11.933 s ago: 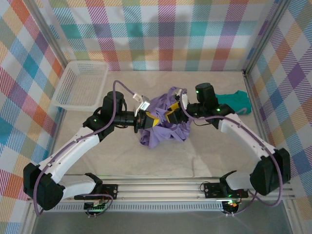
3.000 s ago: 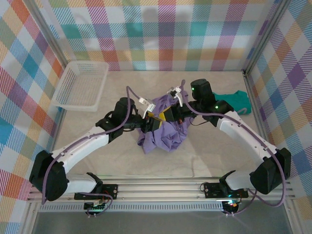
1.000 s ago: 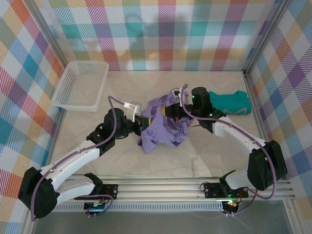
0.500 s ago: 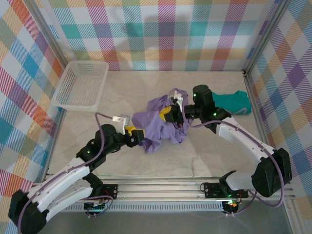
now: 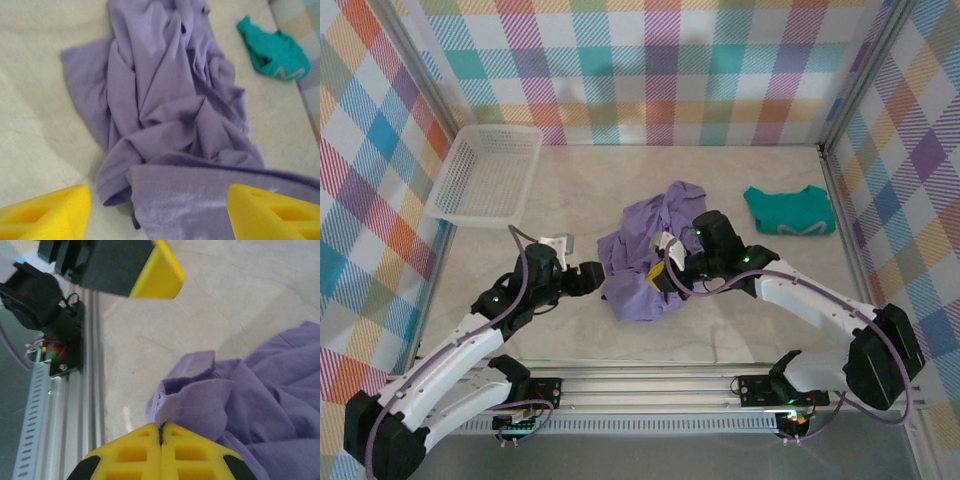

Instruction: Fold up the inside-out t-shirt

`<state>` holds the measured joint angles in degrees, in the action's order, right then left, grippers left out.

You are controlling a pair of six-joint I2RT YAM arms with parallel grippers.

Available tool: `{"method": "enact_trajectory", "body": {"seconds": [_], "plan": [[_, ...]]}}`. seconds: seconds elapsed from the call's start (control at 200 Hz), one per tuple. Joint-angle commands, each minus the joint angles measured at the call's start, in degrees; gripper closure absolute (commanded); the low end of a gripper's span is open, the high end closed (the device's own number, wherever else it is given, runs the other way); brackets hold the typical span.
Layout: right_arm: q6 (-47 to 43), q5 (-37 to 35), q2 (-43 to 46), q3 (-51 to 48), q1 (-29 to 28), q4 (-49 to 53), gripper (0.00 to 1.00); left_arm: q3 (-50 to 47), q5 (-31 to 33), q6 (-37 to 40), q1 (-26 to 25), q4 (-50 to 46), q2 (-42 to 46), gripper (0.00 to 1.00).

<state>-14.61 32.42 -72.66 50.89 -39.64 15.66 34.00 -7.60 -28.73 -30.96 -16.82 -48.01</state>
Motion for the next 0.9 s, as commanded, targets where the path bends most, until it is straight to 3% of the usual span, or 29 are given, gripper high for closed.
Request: {"method": "enact_trajectory", "body": {"seconds": [0.0,0.1,0.205,0.47,0.695,0.895], "plan": [[4.98,-9.56,-0.75,5.32,1.94,7.87,1.0,-2.53,-5.98,0.73,0.46,7.46,-0.17,0.26],[11.38,-16.01,-4.87,9.74,5.93,15.96,1.0,-2.24,-6.69,0.57,0.47,9.06,-3.58,0.26],[14.79,-19.79,-8.01,10.34,8.92,17.88,1.0,-1.62,-8.7,-0.08,0.48,10.45,-8.15,0.27],[16.44,-27.98,-15.18,12.74,10.14,19.16,1.0,4.8,-13.15,-1.73,0.46,11.26,-21.22,0.34],[16.02,-32.48,-15.43,13.19,11.38,20.59,1.0,5.89,-16.76,-7.69,0.06,13.73,-27.32,0.43],[16.08,-30.38,-14.0,11.6,11.42,18.82,1.0,5.79,-15.82,-13.17,-2.73,14.07,-28.64,0.51]]}}
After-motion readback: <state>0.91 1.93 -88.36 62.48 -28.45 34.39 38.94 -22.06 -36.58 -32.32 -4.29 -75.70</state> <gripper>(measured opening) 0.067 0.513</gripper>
